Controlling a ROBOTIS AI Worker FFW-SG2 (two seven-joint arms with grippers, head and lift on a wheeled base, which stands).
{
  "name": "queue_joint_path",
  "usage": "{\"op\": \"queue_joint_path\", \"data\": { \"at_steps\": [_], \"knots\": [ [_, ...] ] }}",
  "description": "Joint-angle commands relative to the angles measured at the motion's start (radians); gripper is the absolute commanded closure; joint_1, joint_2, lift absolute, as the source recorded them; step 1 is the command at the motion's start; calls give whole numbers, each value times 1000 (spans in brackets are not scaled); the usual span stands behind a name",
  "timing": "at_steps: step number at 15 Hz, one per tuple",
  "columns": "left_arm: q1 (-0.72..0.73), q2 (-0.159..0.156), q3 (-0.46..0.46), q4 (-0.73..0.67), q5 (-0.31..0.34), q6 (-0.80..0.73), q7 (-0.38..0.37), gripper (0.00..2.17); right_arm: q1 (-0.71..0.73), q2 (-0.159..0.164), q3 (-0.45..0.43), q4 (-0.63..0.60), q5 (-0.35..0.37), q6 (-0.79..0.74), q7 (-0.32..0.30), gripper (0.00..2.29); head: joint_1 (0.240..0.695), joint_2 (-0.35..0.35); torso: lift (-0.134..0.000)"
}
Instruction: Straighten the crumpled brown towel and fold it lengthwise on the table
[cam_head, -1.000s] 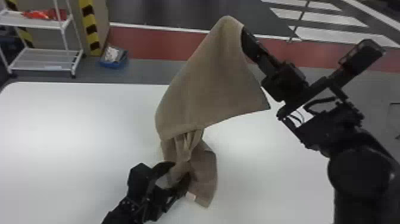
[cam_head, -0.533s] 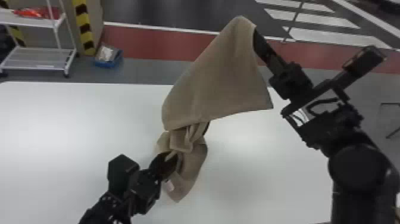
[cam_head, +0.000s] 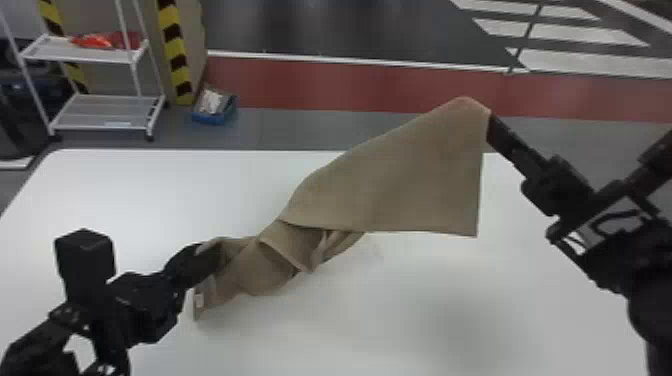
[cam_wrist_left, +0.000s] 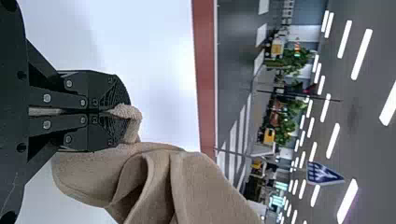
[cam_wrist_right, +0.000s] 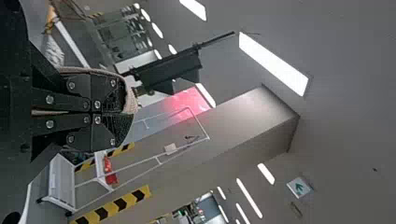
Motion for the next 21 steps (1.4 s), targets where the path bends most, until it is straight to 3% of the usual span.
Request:
{"op": "queue_joint_path", "data": {
  "at_steps": [1, 5, 7, 10, 12, 14, 18, 21],
  "knots": [
    [-28, -3, 63, 3, -16, 94, -38, 1737, 46, -63, -7, 25, 56, -20, 54, 2175, 695, -117, -124],
    [-62, -3, 164, -24, -1, 198, -68, 1737, 36, -116, -107, 159, 73, -75, 46, 2175, 695, -101, -124],
    [-80, -3, 206, -29, 7, 253, -82, 1737, 20, -170, -119, 229, 94, -105, 77, 2172, 695, -121, -124],
    [-126, -3, 210, -27, -25, 330, -127, 1733, 32, -230, -10, 223, 305, -127, 187, 2172, 695, -138, -124],
    [-149, -3, 175, -12, -54, 330, -128, 1733, 61, -257, 89, 201, 467, -198, 179, 2148, 695, -120, -124],
    [-175, -3, 154, -9, -80, 345, -140, 1733, 62, -263, 112, 189, 515, -201, 173, 2148, 695, -94, -124],
    [-255, -3, 174, -9, -93, 474, -196, 1733, 53, -273, 62, 172, 519, -213, 155, 2148, 695, -103, -124],
    [-292, -3, 213, -44, -113, 557, -294, 1733, 49, -259, -36, 174, 440, -240, 116, 2148, 695, -132, -124]
  ]
}}
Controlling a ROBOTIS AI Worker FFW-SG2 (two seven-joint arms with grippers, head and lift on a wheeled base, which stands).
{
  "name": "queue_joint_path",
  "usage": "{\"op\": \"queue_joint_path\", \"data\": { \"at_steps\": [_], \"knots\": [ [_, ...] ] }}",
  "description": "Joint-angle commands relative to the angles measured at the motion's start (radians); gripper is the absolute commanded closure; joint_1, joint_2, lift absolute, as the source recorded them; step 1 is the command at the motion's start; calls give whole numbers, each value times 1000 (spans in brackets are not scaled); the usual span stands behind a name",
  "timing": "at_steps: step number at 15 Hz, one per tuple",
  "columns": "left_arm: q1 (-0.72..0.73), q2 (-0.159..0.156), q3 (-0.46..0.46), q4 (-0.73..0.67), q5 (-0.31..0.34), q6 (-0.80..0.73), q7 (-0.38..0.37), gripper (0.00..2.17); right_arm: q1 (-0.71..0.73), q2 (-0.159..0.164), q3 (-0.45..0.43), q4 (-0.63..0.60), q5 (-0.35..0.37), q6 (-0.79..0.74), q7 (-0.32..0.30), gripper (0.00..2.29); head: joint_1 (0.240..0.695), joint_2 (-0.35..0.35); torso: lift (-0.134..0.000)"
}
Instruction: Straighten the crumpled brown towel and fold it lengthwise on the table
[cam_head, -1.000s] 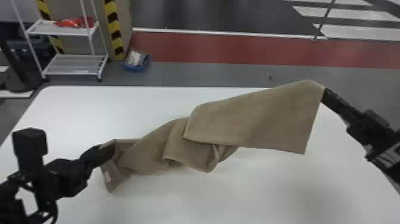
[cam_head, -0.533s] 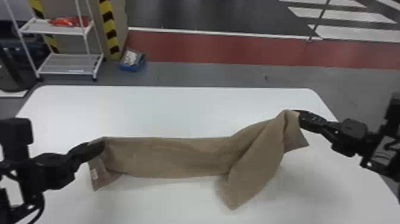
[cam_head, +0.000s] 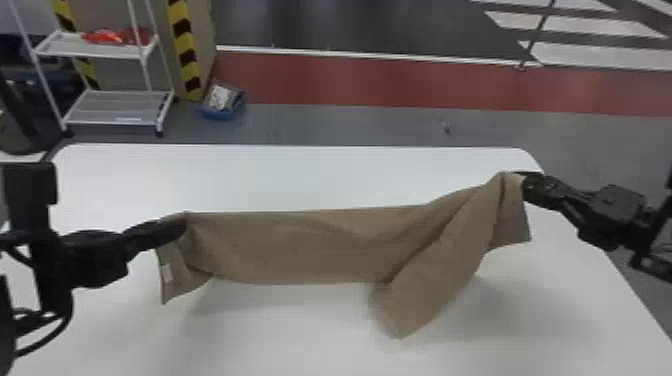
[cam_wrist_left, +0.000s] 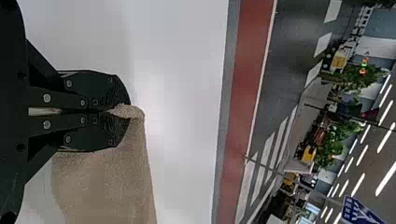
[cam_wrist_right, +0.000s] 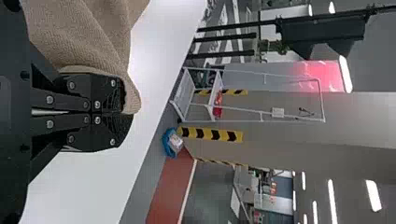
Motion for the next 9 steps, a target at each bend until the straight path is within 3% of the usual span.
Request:
{"op": "queue_joint_path", "data": {
  "at_steps": [1, 7, 9],
  "knots": [
    [-9, -3, 37, -44, 3, 21, -45, 1733, 3, 11, -68, 0, -54, -27, -6, 2148, 695, -144, -124],
    [-1, -3, 83, -213, -9, 88, -249, 1727, 53, 17, -154, -108, -106, 1, 31, 2148, 695, -184, -124],
    [15, -3, 111, -275, -6, 88, -312, 1723, 69, 37, -189, -146, -120, 10, 54, 2148, 682, -200, -124]
  ]
}}
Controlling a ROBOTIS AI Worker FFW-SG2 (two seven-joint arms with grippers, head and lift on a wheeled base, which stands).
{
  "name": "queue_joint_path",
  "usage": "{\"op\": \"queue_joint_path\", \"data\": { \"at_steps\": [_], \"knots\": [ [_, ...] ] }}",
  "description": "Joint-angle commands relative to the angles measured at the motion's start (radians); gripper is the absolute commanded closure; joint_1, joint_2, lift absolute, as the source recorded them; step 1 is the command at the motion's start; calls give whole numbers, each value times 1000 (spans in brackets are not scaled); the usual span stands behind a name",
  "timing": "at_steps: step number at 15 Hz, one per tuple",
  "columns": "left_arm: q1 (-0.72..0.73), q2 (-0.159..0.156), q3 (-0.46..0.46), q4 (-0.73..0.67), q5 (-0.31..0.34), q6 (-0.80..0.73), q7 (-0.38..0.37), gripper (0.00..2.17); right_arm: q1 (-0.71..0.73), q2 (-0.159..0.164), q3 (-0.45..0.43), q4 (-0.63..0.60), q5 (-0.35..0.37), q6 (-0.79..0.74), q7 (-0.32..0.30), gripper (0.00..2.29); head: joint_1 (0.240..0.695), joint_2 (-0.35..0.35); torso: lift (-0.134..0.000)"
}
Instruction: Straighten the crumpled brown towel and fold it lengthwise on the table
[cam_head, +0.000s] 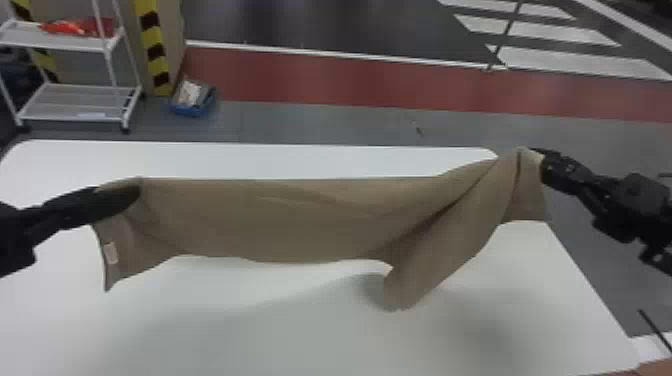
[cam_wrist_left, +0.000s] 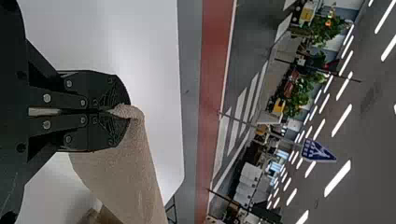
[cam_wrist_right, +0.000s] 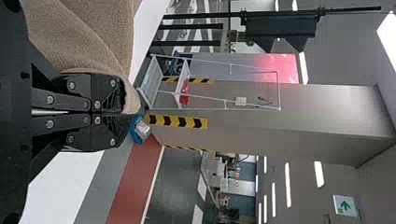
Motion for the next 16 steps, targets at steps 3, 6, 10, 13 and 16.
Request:
{"op": "queue_joint_path", "data": {
  "at_steps": [3, 6, 10, 13, 16],
  "knots": [
    [30, -3, 43, -86, 0, 3, -93, 1720, 37, 13, -72, -54, -26, 15, 37, 2148, 671, -206, -124],
    [23, -3, 2, -62, -54, 0, -116, 1717, 17, 10, -3, -40, 40, 27, 1, 2148, 669, -229, -124],
    [-73, -3, -98, 191, -124, -71, 2, 1717, -158, 13, 227, 150, 233, 27, -99, 2148, 688, -200, -124],
    [-135, -3, -172, 329, -215, -138, 139, 1717, -271, 22, 335, 279, 311, 24, -191, 2094, 695, -158, -124],
    [-135, -3, -206, 369, -235, -138, 228, -2, -288, 30, 370, 305, 336, 86, -203, -2, 693, -126, -124]
  ]
}}
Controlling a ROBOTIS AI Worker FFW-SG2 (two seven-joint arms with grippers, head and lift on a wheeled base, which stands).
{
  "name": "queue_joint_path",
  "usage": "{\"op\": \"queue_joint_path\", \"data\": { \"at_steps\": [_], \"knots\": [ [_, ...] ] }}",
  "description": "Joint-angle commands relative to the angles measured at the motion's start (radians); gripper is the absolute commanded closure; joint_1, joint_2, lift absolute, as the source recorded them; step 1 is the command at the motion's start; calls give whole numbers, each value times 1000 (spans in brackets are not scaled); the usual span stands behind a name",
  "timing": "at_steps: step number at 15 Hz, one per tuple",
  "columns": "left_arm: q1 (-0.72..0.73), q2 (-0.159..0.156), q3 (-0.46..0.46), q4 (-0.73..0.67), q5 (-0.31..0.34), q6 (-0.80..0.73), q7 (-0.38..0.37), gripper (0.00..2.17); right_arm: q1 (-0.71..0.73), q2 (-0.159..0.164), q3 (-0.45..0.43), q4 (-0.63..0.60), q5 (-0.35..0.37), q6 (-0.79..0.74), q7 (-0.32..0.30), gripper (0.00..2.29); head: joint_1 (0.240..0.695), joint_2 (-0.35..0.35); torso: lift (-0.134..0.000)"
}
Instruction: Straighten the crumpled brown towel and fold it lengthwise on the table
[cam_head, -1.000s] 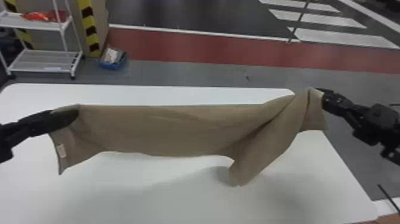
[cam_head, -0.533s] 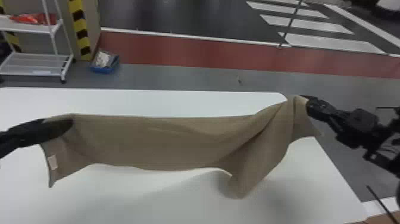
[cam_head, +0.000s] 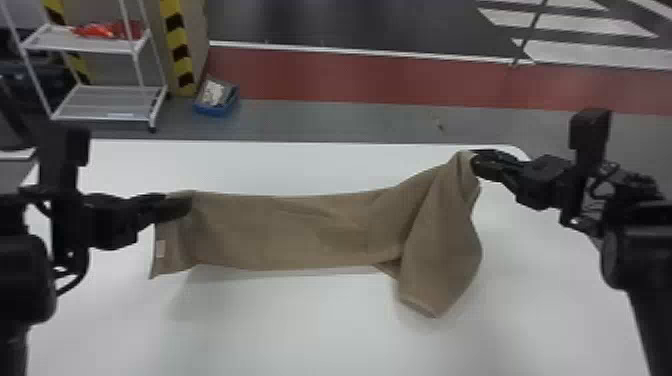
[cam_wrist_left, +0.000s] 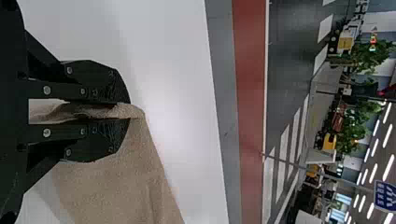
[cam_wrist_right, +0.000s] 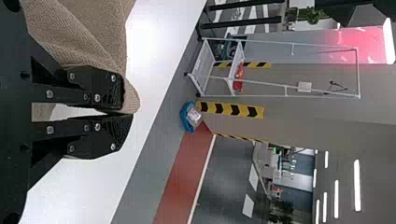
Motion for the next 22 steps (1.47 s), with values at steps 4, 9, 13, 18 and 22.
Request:
{"op": "queue_joint_path", "data": {
  "at_steps": [4, 9, 13, 18, 22],
  "knots": [
    [87, -3, -26, -63, 20, -7, 51, 29, 75, -9, -7, -42, 2, 18, -127, 56, 695, -126, -124],
    [101, -3, -55, -51, 23, -7, 143, 29, 168, -19, -33, -122, 48, 97, -363, 60, 695, -184, -124],
    [113, -3, -57, -57, 34, -10, 160, 33, 179, -19, -12, -122, 101, 76, -377, 60, 695, -228, -124],
    [116, -3, -32, -71, 49, -10, 146, 33, 96, -22, -13, -136, 174, 330, -112, 66, 695, -216, -124],
    [113, -3, -20, -73, 51, -10, 132, 33, 44, -30, -1, -148, 266, 490, 112, 80, 695, -179, -124]
  ]
}}
